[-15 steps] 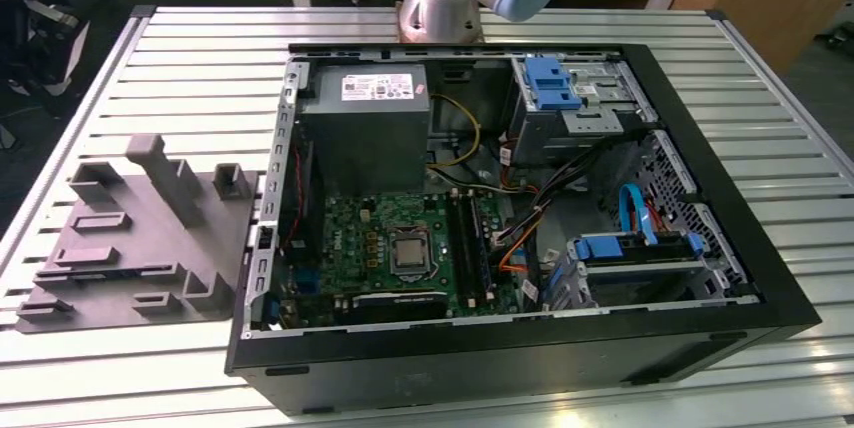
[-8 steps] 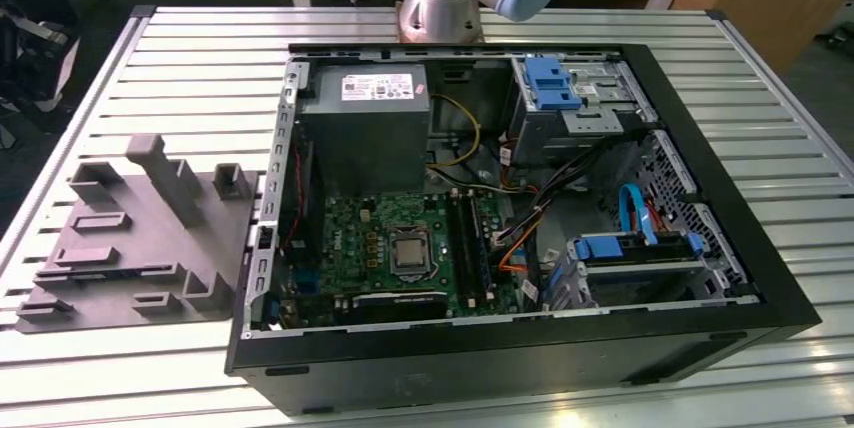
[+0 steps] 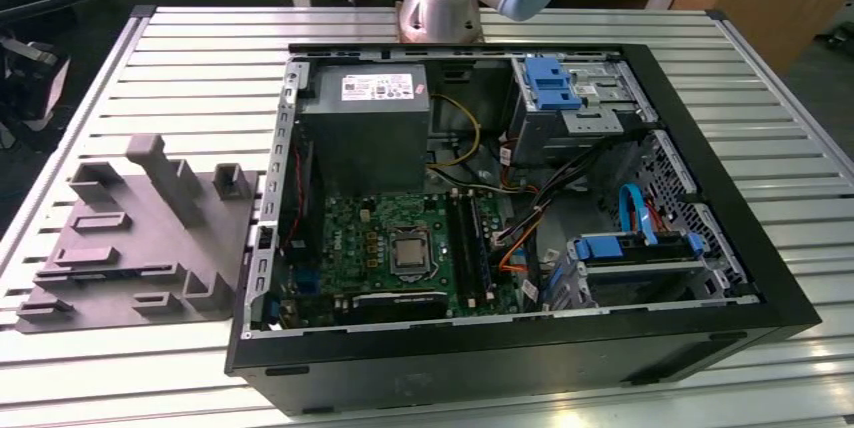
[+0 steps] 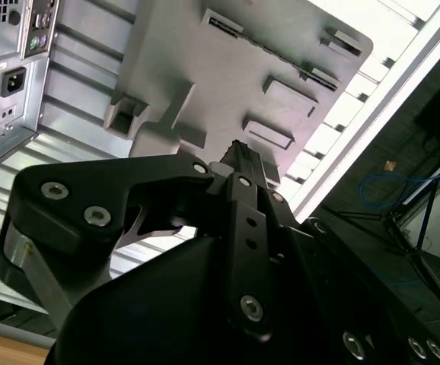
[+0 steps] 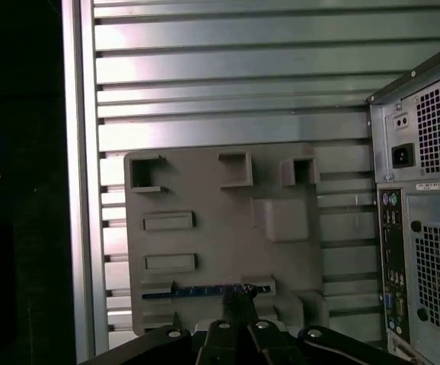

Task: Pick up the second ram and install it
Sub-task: 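Reach for the second ram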

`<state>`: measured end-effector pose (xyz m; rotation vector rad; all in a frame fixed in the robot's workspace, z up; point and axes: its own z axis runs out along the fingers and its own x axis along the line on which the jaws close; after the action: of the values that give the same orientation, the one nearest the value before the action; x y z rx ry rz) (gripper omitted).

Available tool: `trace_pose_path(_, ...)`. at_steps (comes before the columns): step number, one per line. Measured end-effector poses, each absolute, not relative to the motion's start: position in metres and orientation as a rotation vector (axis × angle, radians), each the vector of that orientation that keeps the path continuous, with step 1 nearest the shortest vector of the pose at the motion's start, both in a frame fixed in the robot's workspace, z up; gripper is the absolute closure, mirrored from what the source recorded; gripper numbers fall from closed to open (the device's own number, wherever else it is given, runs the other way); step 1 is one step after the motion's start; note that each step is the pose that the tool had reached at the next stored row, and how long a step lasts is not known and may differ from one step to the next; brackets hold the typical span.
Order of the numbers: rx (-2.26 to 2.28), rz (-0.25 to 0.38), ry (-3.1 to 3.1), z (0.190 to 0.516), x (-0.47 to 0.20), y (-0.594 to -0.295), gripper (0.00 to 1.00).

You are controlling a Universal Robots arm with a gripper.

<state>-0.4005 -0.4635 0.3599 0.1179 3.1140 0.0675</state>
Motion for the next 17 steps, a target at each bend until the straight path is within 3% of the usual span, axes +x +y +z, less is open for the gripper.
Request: trace_pose_path(17, 0.118, 0.068, 3.116, 0.349, -0.411, -0.483, 0.90)
